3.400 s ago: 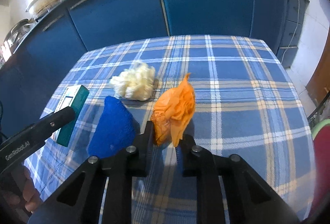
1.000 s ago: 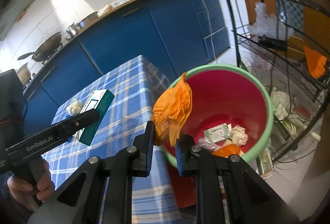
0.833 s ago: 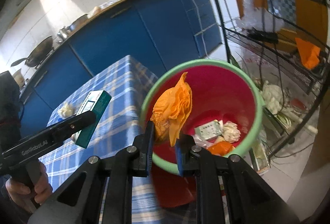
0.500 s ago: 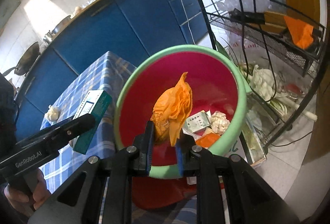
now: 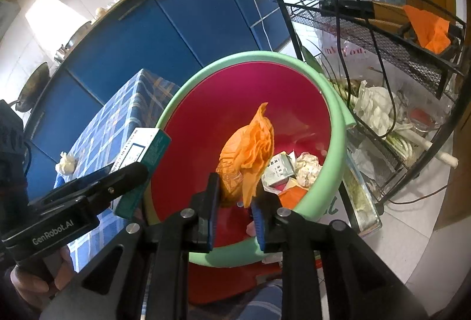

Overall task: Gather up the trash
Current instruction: 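Open both tools to drop the box and cloth into the bucket, then move both open tools back over the table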

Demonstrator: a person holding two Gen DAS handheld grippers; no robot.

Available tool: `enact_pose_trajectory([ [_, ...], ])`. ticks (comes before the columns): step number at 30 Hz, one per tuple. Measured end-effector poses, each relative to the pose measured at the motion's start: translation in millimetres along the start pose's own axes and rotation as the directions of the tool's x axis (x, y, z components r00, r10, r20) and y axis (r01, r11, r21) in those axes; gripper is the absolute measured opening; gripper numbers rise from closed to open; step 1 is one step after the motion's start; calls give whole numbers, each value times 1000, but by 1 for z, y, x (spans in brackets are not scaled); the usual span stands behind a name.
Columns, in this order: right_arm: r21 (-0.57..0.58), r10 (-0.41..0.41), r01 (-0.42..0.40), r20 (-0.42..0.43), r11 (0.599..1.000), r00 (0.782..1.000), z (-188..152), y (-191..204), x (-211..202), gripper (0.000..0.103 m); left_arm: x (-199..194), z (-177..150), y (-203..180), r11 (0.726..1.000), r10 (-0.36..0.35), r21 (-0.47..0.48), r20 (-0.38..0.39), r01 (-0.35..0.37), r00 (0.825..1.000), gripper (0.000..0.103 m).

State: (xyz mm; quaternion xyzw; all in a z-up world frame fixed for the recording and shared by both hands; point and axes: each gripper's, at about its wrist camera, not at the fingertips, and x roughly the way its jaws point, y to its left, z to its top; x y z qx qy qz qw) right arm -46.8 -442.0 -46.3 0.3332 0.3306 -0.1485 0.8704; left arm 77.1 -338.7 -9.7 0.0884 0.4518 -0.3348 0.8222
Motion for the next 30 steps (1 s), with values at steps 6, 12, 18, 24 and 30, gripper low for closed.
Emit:
enact_pose_trajectory([
  [6,18,3,-3,-10,1000,1000,0,-3,3,30,0,2,-1,1000,-18,-1,0,18,1000,58],
  [12,16,11,-11,8,1000,1000,0,-1,-4,45,-5,3,-3,1000,-18,3,14,18,1000,60],
  [18,16,8,-8,15,1000,1000,1,2,-8,46,-15,5,0,1000,-12,-9,38,13,999,60],
  [24,2,4,-4,18,1000,1000,1,7,-13,47,-29,4,10,999,2,-33,66,0,998,60],
  [30,-54,-10,11,11,999,1000,1,22,-11,47,-44,1,27,997,34,-73,93,-27,995,60],
])
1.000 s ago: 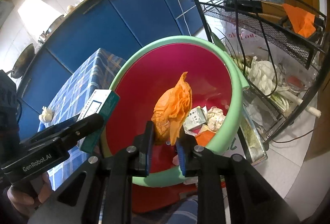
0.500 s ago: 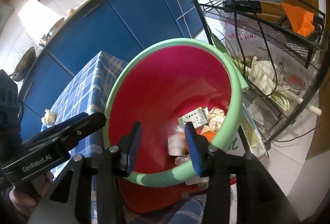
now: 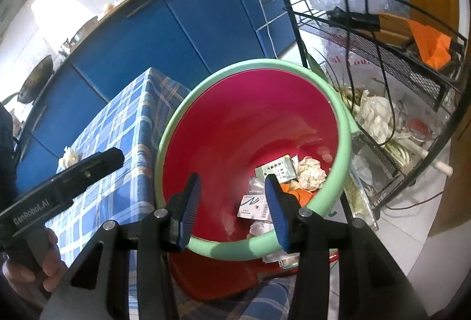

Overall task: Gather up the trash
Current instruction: 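Move both open tools back over the table, then grasp the blue mesh scrubber with the left tool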

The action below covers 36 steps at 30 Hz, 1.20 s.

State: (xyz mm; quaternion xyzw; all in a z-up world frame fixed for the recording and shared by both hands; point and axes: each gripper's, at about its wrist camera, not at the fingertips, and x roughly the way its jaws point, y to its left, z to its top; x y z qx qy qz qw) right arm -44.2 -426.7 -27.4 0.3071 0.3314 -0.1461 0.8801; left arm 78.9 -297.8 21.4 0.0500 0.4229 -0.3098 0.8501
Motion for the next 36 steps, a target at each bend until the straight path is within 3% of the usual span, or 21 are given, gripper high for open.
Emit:
enact_pose_trajectory([
  [20,-130,64,-60,22,990,998,4,72,-9,52,-59,-9,81,983,128,-145,85,-115,988,60],
  [36,-212,115,-114,-8,971,993,-8,133,2,54,-97,-30,162,933,269,-272,92,-236,959,60],
])
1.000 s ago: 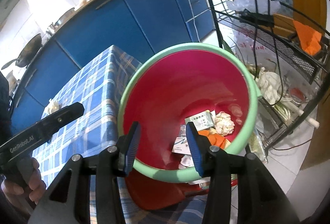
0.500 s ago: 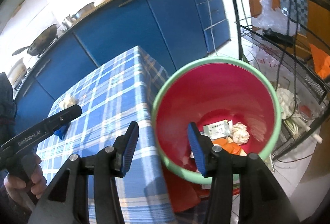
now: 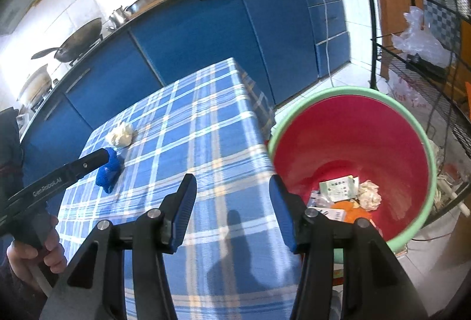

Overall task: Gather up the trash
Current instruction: 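Grasp the blue mesh scrubber with the left tool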

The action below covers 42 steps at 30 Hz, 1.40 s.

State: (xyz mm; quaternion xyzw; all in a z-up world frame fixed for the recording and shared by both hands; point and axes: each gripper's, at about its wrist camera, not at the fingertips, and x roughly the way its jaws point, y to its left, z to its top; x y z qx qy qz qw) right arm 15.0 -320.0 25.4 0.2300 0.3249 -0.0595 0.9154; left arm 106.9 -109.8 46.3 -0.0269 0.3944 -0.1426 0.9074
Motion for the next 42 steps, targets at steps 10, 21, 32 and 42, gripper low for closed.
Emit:
enact_pose_trajectory([
  [10,-47,26,-27,-24,999,999,1,32,16,54,5,-2,43,995,66,-75,-18,-67,998,63],
  [21,-80,40,-44,-57,996,998,-3,51,31,54,26,-2,66,989,116,-91,-53,-121,992,70],
  [32,-98,42,-51,-88,994,995,-5,62,44,54,52,6,71,987,109,-108,-82,-117,991,70],
  [42,-113,37,-48,-104,992,994,-4,66,48,54,65,2,78,985,91,-137,-103,-104,991,43],
])
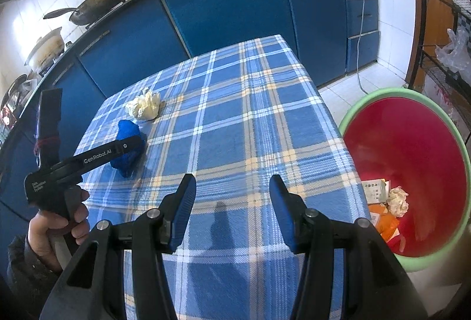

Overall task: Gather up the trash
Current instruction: 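Grasp the blue mesh scrubber with the left tool, then grasp the crumpled white paper with the right tool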

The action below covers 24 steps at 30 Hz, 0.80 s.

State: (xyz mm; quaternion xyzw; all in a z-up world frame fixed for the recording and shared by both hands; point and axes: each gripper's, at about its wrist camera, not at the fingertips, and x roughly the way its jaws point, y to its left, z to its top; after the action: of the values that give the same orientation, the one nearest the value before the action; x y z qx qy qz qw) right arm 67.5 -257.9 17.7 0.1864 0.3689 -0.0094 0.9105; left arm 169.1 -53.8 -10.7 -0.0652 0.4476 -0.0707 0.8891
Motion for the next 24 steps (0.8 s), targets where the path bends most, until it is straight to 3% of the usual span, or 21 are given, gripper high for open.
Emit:
enact_pose_trajectory([
  [5,-13,4,-4,-11,1000,1000,1,7,4,54,-4,1,7,1000,-16,-16,8,16,1000,29],
  [8,-28,10,-11,-18,1000,1000,2,14,7,54,-11,1,12,1000,-20,-19,21,20,1000,26],
  [19,-101,32,-34,-21,994,999,20,49,24,54,-44,10,50,998,3,-60,99,3,995,25],
  [24,-126,58,-58,-5,990,998,35,70,34,63,-47,17,68,996,53,-77,115,-44,992,25],
])
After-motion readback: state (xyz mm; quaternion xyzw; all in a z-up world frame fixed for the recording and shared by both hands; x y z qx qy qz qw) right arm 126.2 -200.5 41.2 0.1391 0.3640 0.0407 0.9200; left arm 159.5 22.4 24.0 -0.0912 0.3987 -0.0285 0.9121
